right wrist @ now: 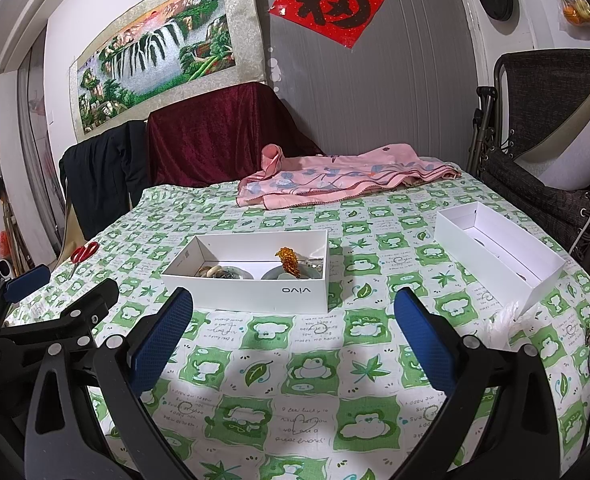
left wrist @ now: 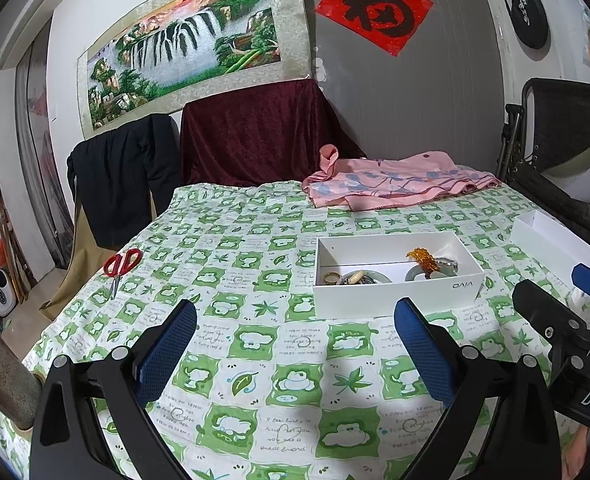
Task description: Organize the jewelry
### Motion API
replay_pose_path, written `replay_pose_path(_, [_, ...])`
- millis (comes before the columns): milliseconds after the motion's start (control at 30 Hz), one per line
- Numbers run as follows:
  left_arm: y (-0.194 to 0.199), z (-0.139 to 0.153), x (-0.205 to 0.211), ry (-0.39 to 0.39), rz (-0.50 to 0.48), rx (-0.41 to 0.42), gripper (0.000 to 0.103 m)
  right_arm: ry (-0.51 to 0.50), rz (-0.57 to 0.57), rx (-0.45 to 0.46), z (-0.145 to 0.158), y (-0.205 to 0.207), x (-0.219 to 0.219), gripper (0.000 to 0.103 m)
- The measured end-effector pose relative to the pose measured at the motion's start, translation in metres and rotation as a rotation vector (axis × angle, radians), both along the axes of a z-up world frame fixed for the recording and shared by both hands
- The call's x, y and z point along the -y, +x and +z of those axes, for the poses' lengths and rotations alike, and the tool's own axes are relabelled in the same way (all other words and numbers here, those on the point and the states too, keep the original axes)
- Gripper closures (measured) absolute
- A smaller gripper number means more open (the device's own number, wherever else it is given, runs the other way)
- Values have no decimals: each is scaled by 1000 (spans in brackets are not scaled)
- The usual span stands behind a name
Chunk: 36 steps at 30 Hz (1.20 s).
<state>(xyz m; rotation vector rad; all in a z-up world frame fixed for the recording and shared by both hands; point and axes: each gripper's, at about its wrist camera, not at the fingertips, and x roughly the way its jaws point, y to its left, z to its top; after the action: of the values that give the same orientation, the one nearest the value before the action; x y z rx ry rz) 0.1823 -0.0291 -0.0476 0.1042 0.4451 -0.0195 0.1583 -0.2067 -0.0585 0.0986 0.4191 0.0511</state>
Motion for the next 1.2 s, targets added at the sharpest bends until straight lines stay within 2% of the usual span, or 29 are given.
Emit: replay_pose_path(1200, [0,0,-7,7,15,7,6,0,0,1,0,0,0,7])
